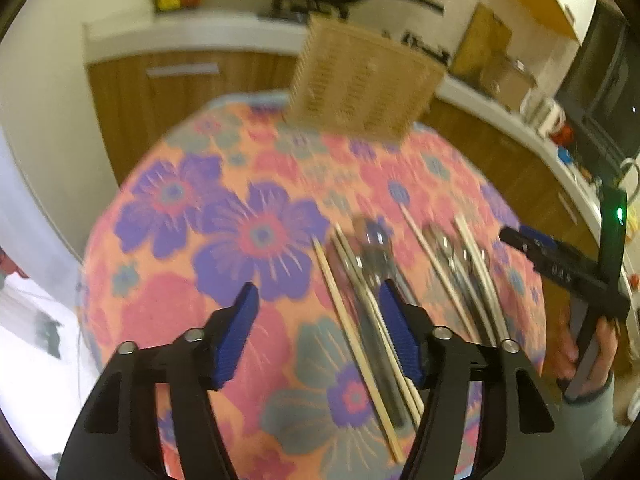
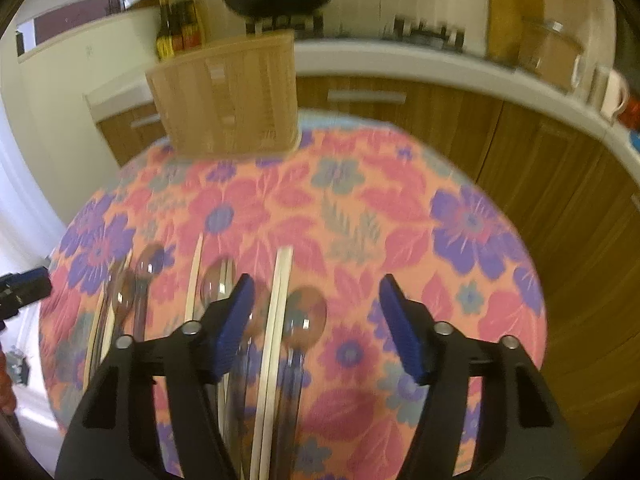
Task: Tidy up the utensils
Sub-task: 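Grasp a wooden chopstick with the left tool while the right tool grasps a clear spoon, then lift the chopstick and spoon and carry both tools over the beige basket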
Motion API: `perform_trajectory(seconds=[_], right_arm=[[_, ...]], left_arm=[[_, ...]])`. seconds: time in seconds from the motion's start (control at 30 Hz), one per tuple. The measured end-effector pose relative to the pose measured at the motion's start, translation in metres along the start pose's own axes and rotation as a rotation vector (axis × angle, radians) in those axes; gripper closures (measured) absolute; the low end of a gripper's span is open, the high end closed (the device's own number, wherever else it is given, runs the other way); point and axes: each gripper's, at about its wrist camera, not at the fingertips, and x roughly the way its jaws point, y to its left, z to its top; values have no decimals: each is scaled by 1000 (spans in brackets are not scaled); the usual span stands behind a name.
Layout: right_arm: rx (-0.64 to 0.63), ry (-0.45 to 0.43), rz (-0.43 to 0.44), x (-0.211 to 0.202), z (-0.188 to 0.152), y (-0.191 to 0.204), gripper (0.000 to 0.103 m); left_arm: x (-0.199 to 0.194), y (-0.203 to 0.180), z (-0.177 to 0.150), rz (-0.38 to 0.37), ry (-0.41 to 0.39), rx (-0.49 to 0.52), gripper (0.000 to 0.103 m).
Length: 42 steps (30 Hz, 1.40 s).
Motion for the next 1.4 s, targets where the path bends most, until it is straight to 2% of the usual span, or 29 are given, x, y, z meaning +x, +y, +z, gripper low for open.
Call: perform_trajectory(seconds=[0.07,0.13,0.2,0.23,0.33,0.5,0.63,0.73,0.83,0.9,0.93,1.03,1.1,1.2,1.23,1.27,1.3,1.4], right_arm=[[12,68,42,6,-3,-4,51],[15,114,64,10,-5,-6,54],[23,144,78,12,-6,-8,57],[29,159,82,12,-5,-11,57],[52,202,85,11,-5,-21,60],[46,310,143,22,-7,-20,70],[1,351,121,32,-11,-9,76],[-55,348,78,31,-14,-1,82],[-85,361,61,30,-16,-2,83],[-80,380,59,31,-14,-4,83],[-71,398,61,33,-11,-4,83],[-93,439,52,39,-5,-1,82],[-139,468,27,43,-1,7,82],[-189,486,-4,47,3,15,82],[-201,487,-8,47,4,17,83],[-211,484,0,46,6,18,90],[-212,481,6,45,5,18,93],[-206,444,22,42,6,15,93]], left_arm=[[11,-3,-4,-13,56,13,52],[24,-9,-7,14,101,36,53],[38,-15,-8,53,143,61,61],[41,-16,-8,59,160,66,61],[44,-23,-7,106,172,113,63],[49,-32,-6,174,194,187,64],[51,-38,-7,217,192,236,66],[50,-41,-9,222,182,253,68],[49,-39,-9,221,179,260,77],[47,-35,-8,220,184,256,88],[46,-31,-7,204,191,244,89],[44,-23,-2,155,218,210,88],[45,-25,-3,135,233,209,75],[51,-37,-5,171,236,247,72],[52,-41,-5,194,229,265,75],[53,-45,-7,208,216,281,83],[52,-48,-8,219,204,288,94],[50,-44,-7,202,180,262,99]])
